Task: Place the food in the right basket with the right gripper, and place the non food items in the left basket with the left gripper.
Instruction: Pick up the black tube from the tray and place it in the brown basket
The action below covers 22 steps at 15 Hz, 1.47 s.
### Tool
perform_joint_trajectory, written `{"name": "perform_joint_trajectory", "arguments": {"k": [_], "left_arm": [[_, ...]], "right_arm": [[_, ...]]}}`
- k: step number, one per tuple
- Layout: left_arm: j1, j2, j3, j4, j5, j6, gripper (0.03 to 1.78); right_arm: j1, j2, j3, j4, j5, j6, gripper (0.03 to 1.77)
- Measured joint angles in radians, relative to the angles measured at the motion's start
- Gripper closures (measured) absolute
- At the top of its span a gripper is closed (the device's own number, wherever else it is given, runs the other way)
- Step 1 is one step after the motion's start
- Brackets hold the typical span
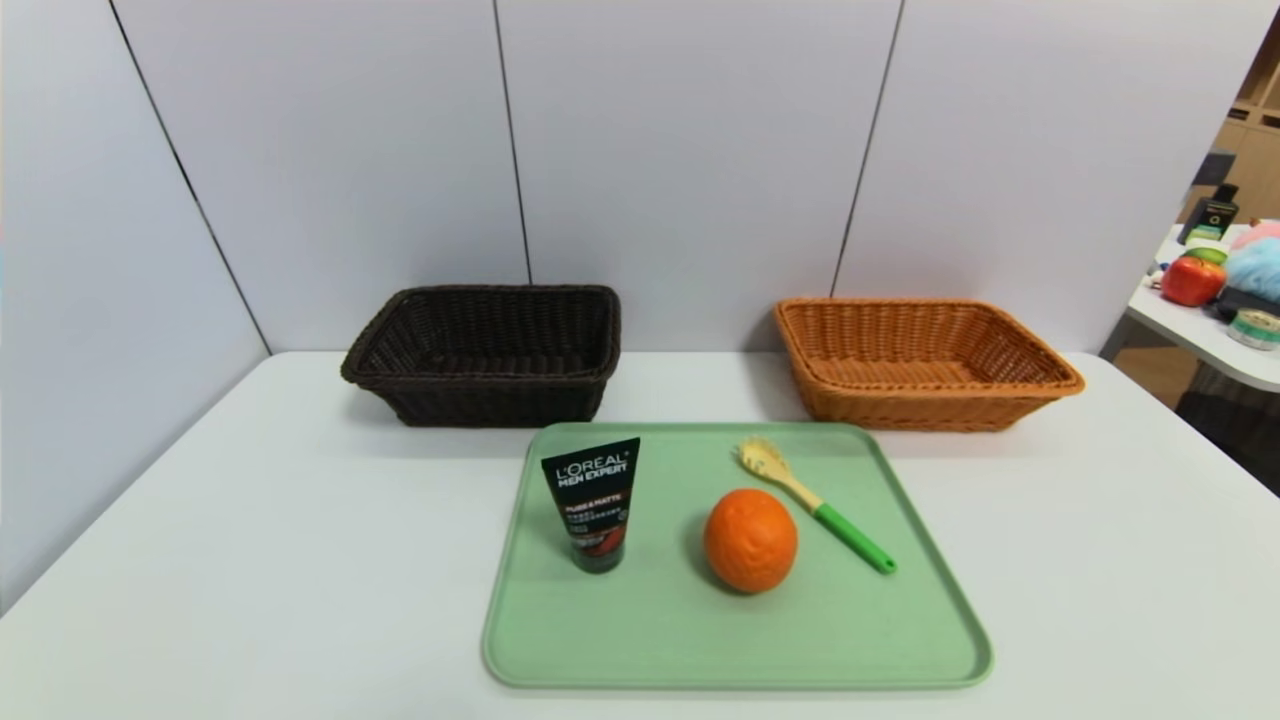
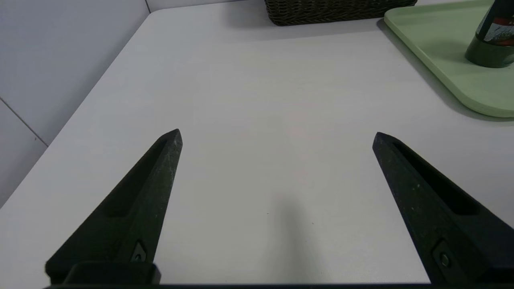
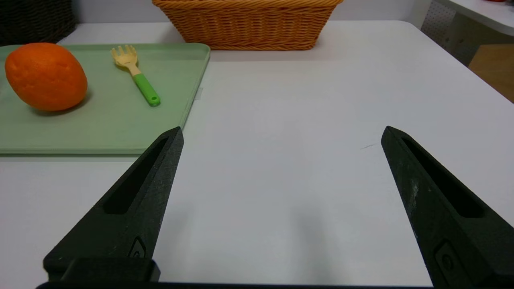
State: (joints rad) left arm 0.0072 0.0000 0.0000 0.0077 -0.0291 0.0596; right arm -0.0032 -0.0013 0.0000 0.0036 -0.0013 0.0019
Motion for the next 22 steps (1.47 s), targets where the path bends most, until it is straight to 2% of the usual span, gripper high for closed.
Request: {"name": "perform_joint_trajectory", "arguments": {"k": [12, 16, 22], "left_arm": [[0.000, 0.000, 0.000, 0.000, -0.002, 0.012, 0.12], [0.000, 0.000, 0.000, -0.002, 0.009, -0.034, 0.12], [0.000, 0.000, -0.010, -0.002, 0.000, 0.011, 0.12]], "right_arm": [[0.000, 0.000, 0.000, 0.000, 0.000, 0.000, 0.10], [0.000, 0.000, 0.000, -0.002, 0.001, -0.007, 0.10], [0.000, 0.000, -0.026, -0.003, 0.005, -0.010, 0.10]]}}
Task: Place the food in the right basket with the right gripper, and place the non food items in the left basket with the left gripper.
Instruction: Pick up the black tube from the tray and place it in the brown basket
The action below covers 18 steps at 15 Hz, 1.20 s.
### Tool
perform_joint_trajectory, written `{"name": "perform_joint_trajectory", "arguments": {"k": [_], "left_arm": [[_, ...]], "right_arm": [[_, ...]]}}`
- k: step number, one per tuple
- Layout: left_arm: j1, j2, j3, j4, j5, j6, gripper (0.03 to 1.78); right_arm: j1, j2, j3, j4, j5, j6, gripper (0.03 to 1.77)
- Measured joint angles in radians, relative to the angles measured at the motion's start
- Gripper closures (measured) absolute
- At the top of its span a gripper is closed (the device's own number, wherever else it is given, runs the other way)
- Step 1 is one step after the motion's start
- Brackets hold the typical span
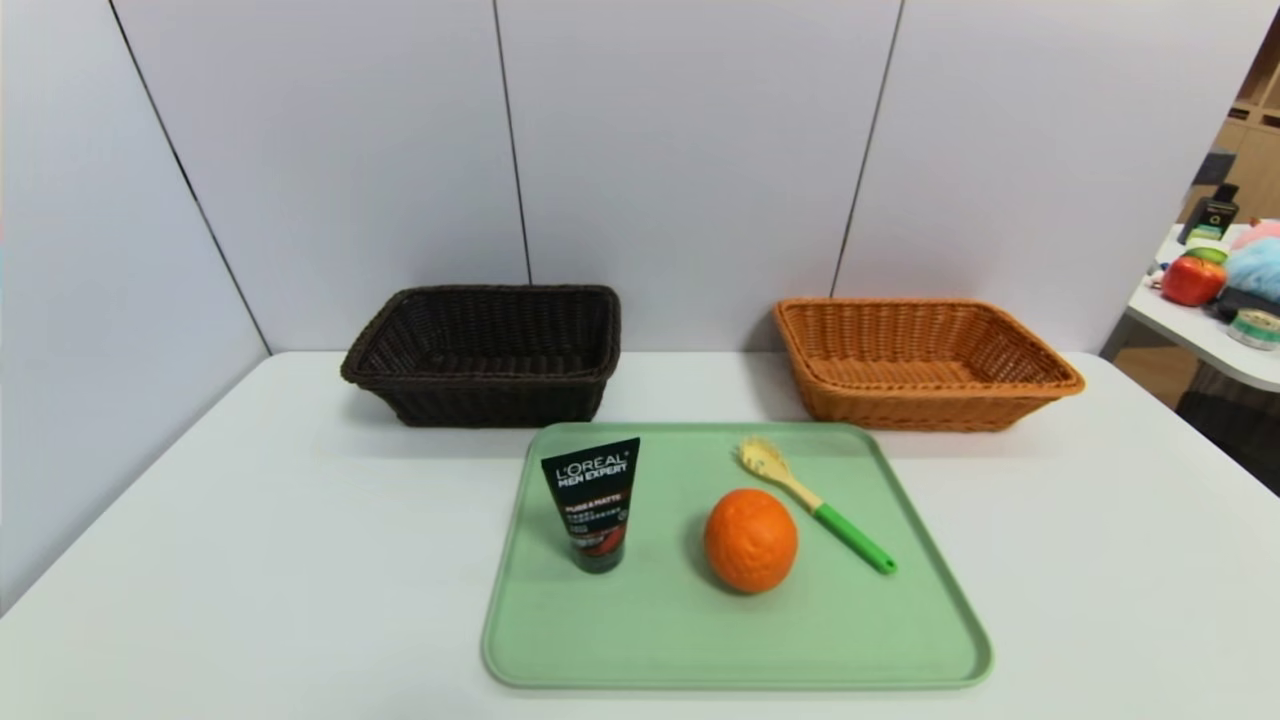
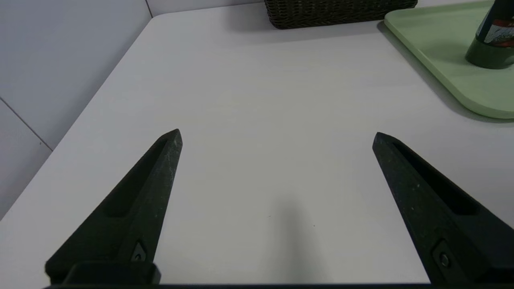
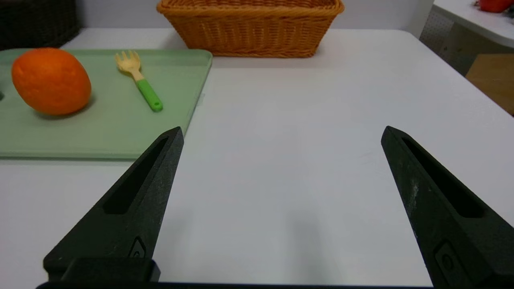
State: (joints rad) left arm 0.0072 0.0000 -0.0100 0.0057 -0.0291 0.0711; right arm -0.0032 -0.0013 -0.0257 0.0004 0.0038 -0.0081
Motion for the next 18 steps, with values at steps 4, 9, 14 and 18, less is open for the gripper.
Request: {"name": "perform_joint_trajectory", "arguments": {"k": [4, 9, 14, 18], "left_arm": [[0.000, 0.021, -0.151, 0.110, -0.002, -0.007, 0.12], [-0.001, 0.232, -0.373, 0.227, -0.004, -0.050, 0.12], [0.000, 0.540, -0.565, 0.247, -0.008, -0.029, 0.12], [-0.001, 0.755, -0.697, 0.254, -0.025, -0.001, 0.12]], "right_arm": [[0.001, 0.017, -0.173, 0.136, 0.056, 0.005, 0.10], [0.001, 0.196, -0.365, 0.236, 0.106, 0.005, 0.10], [0.021, 0.434, -0.551, 0.353, 0.163, 0.003, 0.10], [0.056, 0.609, -0.654, 0.414, 0.176, -0.013, 0.10]]}}
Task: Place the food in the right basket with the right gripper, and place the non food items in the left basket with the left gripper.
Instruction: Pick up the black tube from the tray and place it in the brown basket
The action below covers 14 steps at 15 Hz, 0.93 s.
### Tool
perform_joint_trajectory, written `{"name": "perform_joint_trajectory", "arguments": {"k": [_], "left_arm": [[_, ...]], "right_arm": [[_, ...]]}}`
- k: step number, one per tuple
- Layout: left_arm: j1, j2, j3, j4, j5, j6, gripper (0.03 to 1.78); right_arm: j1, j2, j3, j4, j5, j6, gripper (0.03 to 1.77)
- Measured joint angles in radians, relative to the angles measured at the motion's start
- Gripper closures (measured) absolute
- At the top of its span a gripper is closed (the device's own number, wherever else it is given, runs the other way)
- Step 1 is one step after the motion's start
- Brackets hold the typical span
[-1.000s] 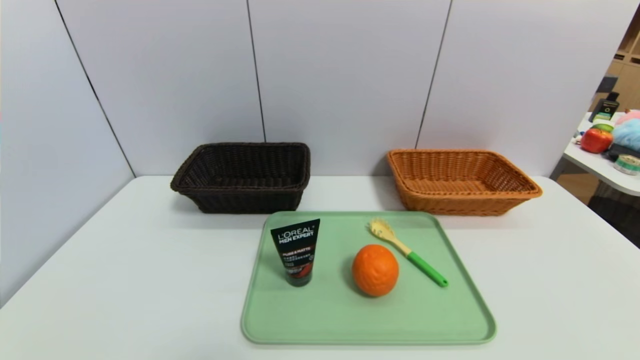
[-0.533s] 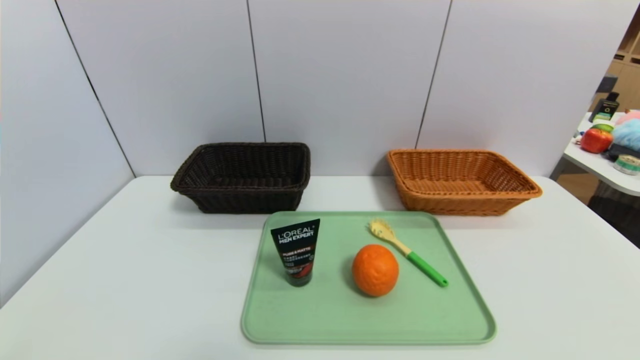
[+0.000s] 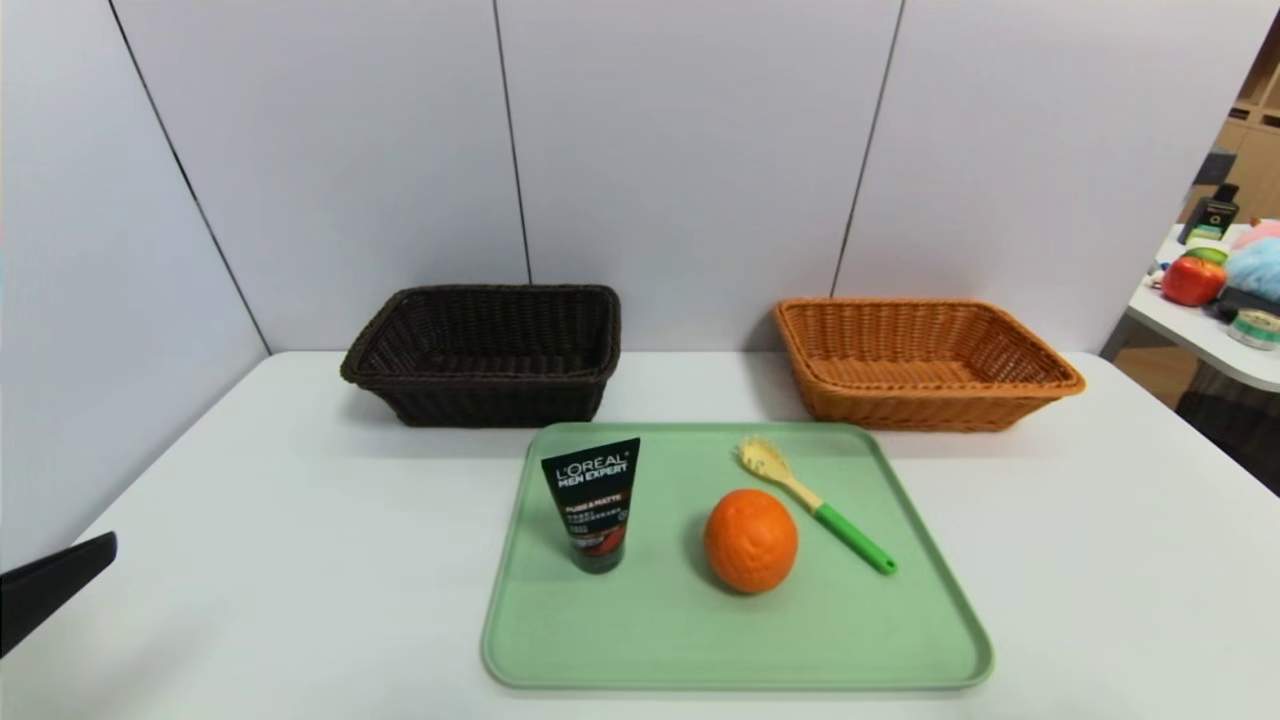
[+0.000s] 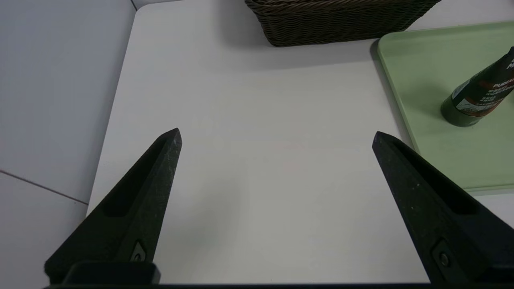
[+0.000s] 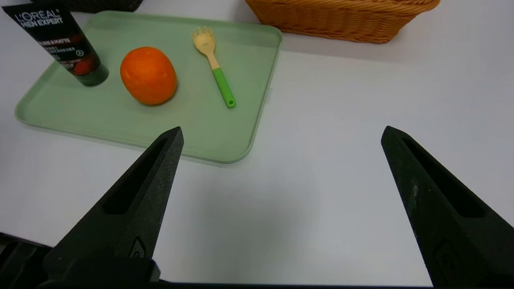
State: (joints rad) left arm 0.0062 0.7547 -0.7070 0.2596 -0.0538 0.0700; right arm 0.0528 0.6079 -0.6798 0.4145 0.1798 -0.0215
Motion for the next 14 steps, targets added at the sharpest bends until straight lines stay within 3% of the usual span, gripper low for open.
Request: {"name": "perform_joint_trajectory", "arguments": {"k": [6, 9, 11, 14], "left_arm": [[-0.003, 0.286, -0.051, -0.039, -0.172, 0.001, 0.12], [-0.011, 0.399, -0.051, -0.106, -0.272, -0.001, 0.12], [-0.049, 0.432, -0.036, -0.107, -0.287, 0.000, 0.12], [-0.131, 0.450, -0.026, -0.108, -0.288, 0.001, 0.12]], "right_arm": [[0.022, 0.300, -0.077, 0.086, 0.009, -0.027, 0.10], [0.049, 0.420, -0.106, 0.093, 0.058, -0.026, 0.10], [0.058, 0.476, -0.124, 0.087, 0.100, -0.028, 0.10], [0.060, 0.513, -0.140, 0.089, 0.104, -0.030, 0.10]]}}
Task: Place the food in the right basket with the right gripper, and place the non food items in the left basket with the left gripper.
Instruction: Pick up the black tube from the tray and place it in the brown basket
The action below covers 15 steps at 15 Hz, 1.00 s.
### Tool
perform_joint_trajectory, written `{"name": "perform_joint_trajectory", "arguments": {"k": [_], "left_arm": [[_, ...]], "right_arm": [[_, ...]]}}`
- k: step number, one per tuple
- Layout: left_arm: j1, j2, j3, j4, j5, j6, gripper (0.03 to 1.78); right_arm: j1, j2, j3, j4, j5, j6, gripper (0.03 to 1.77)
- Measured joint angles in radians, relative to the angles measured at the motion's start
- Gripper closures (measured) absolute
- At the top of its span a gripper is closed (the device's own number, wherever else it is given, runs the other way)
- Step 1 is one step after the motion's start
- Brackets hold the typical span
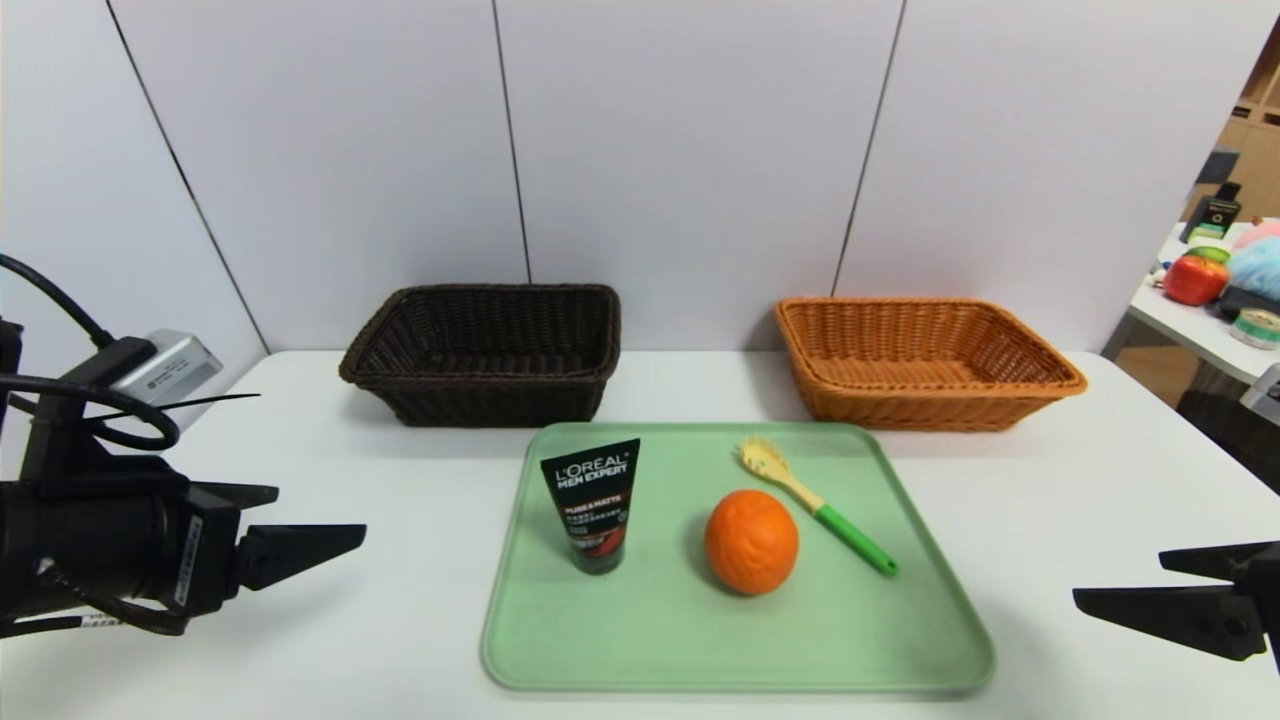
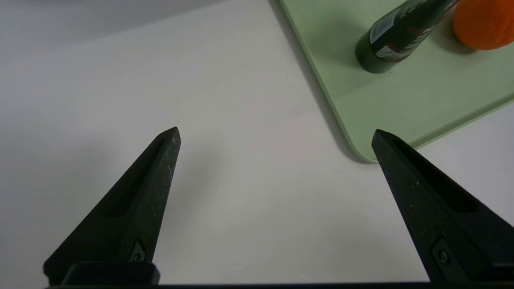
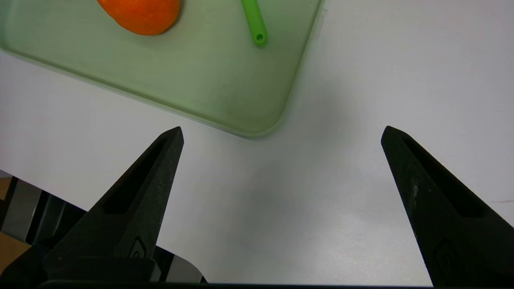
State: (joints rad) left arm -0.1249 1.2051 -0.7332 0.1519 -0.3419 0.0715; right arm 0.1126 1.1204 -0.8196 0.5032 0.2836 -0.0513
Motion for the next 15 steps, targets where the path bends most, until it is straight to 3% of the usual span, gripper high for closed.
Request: {"name": "perform_joint_trajectory", "arguments": {"k": [5, 9, 12, 15], "left_arm": [[-0.207, 0.011, -0.003, -0.017, 0.003, -0.014, 0.12], [-0.331, 0.066, 0.003, -0.132, 0.005, -0.003, 0.12], [-0.358, 0.120, 0.017, -0.239, -0.013, -0.003, 0.12], [-0.363, 0.167, 0.072, -0.413, -0.098, 0.003, 0.12]], "right_arm": [[0.001, 0.017, 0.014, 0.001, 0.009, 0.002, 0.10], [0.001, 0.019, 0.015, -0.001, 0.009, 0.002, 0.10], [0.001, 0.020, 0.014, -0.001, 0.009, 0.002, 0.10], [0.001, 0.018, 0.013, 0.001, 0.007, 0.002, 0.10]]}}
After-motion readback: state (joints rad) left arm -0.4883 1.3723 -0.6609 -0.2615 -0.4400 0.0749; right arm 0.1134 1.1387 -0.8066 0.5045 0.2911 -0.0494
